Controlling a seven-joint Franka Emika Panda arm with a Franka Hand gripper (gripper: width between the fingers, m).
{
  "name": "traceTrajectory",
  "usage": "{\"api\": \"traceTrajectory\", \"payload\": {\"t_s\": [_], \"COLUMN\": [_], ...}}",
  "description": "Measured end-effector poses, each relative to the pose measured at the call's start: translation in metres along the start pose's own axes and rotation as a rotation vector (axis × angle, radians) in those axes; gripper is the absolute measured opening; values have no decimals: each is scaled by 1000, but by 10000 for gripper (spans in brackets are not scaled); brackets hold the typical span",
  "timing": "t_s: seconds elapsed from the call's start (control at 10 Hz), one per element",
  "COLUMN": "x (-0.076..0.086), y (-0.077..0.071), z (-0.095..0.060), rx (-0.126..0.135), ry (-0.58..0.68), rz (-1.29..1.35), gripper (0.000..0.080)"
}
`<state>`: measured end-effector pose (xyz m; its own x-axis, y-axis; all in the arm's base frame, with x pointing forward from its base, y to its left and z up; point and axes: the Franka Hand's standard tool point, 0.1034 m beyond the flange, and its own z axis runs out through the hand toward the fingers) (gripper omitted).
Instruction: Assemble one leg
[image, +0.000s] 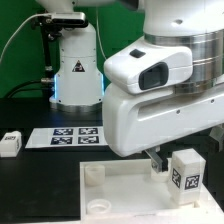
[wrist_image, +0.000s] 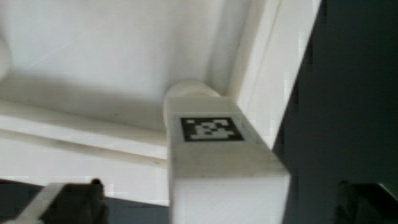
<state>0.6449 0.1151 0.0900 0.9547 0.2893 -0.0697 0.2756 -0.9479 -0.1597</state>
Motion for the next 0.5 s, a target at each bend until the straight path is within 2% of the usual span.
{"api": "traceTrajectory", "payload": {"t_s": [0.3,0.4,0.5], "x": [1,1,1], "y": [-4,-3,-3], "z": [3,4,4], "rx": [-4,-4,-3], "ry": [17,17,18], "rz": [-11,-10,14], "gripper": [623,424,424]}}
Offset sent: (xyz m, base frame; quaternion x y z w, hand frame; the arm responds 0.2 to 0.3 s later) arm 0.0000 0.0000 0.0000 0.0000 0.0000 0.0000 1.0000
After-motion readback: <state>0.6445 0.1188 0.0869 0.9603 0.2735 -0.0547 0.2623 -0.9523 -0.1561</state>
